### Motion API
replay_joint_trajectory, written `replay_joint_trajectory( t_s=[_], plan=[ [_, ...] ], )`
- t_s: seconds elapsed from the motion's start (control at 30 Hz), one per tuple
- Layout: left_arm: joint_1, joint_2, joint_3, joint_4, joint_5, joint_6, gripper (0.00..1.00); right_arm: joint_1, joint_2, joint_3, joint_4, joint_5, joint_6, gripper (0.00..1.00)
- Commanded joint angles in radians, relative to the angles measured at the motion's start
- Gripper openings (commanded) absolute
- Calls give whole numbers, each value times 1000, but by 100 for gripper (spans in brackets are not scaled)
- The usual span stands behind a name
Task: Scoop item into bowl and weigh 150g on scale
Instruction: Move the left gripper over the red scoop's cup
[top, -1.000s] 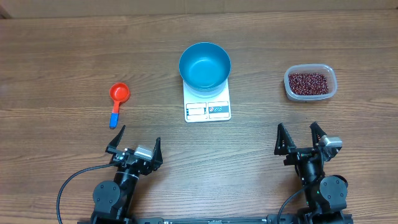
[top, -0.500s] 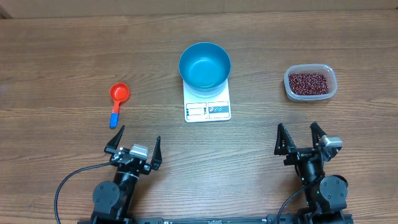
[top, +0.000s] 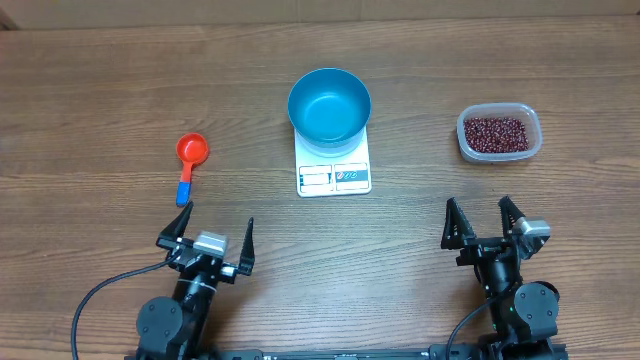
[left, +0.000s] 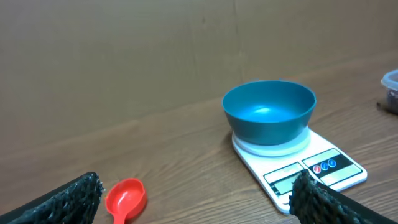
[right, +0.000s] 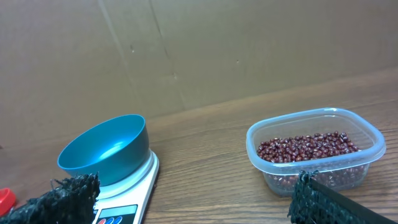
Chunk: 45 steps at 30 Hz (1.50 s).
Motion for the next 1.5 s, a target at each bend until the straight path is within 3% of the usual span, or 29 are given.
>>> replay_joint_trajectory(
  t_s=[0.0, 0.2, 0.6, 1.23, 1.47],
  plan=[
    [5, -6, 59, -11, -3, -15, 100, 5, -8, -11, 3, 14, 0, 100],
    [5, 27, 82, -11, -3, -55, 100, 5, -8, -11, 3, 14, 0, 100],
    [5, 319, 292, -22, 28, -62, 100, 5, -8, -11, 3, 14, 0, 100],
    [6, 901, 903, -380, 220, -66, 100, 5, -8, -11, 3, 14, 0, 100],
    [6, 1006, 990, -407, 286, -65, 100, 5, -8, -11, 3, 14, 0, 100]
  ],
)
